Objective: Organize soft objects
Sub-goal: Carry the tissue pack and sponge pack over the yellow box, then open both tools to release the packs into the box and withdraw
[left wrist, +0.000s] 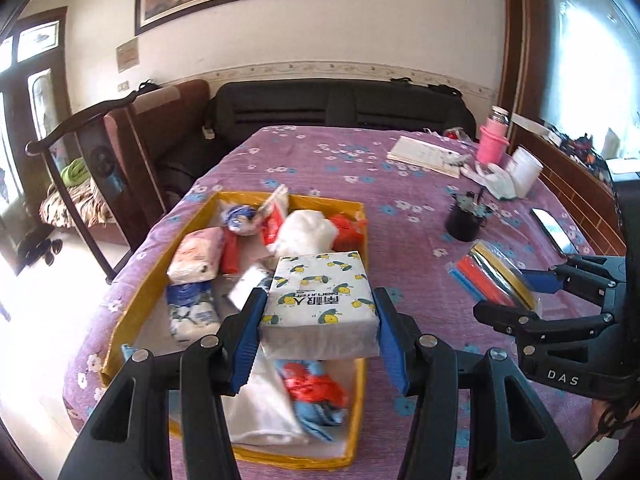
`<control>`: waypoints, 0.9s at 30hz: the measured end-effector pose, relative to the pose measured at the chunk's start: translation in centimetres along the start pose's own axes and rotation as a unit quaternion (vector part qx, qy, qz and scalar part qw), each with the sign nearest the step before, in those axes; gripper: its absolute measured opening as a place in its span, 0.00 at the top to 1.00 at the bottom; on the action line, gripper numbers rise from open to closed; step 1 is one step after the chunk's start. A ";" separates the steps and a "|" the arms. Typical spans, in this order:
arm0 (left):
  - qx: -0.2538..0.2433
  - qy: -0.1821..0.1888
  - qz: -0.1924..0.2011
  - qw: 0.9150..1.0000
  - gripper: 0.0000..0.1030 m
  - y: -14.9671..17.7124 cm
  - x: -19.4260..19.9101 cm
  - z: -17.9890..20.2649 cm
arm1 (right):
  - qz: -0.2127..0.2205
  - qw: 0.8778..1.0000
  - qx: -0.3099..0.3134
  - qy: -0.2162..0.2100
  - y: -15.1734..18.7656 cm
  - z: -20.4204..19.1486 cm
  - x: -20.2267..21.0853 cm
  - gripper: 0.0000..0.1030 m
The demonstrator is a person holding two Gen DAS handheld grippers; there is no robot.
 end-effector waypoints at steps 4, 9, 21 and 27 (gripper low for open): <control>0.017 -0.005 0.000 1.000 0.49 -0.1 0.0 -2.1 | -0.002 1.000 0.011 -0.007 -1.5 -1.7 -0.6 0.50; 0.037 -0.013 -0.004 0.999 0.49 -0.1 -0.7 -4.9 | -0.003 1.000 0.019 -0.017 -3.5 -3.8 -1.6 0.50; 0.114 -0.037 -0.050 0.992 0.49 1.6 -4.3 -13.3 | -0.022 0.998 0.010 -0.053 -7.7 -7.9 -5.5 0.49; 0.150 -0.023 -0.048 0.987 0.36 2.5 -4.5 -15.2 | -0.019 0.997 0.006 -0.071 -10.5 -10.2 -7.3 0.49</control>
Point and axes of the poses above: each gripper's, at about its wrist camera, not at the fingertips, and x roughly against the way its jaws point, z to its right, y to its underside, the point moved 1 cm from there along -x, roughly the way its jaws point, and after that the axes turned 10 degrees about y, right-handed, at the moved point
